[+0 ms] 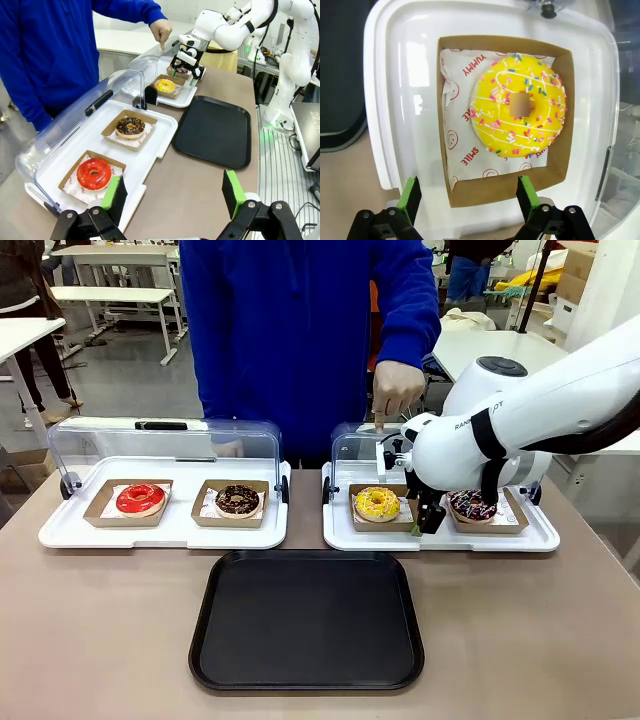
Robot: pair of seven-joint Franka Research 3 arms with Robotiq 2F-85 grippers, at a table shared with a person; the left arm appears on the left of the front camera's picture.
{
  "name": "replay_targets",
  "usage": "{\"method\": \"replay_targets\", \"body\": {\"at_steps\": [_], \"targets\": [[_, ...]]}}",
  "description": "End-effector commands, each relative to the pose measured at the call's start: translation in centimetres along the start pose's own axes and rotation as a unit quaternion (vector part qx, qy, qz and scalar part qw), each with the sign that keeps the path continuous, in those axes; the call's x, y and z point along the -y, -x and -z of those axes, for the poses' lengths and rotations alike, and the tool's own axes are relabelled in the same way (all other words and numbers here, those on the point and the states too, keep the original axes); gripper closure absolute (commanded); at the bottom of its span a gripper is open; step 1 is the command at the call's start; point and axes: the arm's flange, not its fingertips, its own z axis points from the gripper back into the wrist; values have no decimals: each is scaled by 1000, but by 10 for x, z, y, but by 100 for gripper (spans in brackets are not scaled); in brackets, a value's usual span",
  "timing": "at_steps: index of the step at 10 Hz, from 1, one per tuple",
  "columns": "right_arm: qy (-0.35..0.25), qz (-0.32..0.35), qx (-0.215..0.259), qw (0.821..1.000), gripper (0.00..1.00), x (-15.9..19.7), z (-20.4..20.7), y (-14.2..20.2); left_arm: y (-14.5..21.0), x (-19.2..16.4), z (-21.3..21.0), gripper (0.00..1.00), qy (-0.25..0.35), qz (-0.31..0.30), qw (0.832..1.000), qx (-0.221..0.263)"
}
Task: Move the third donut from the left to the tray.
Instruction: Pick up the Paper togo box containing the Donut indicated by the person and place it on the Handle tray.
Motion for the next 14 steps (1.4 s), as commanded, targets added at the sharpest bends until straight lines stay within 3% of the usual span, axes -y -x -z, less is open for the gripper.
{"method": "replay_targets", "body": {"at_steps": [1, 10, 11, 14], "targets": [[3, 7, -13, 1000, 0, 4, 2, -3, -2, 1, -1, 0, 3, 9, 1000, 7], [1, 4, -16, 1000, 0, 6, 15, 1, -2, 1, -1, 0, 3, 9, 1000, 7], [-1, 2, -18, 1000, 5, 6, 17, 1, -2, 1, -1, 0, 3, 9, 1000, 7], [1, 2, -11, 1000, 93, 6, 21, 1, -2, 1, -1, 0, 3, 9, 1000, 7]]}}
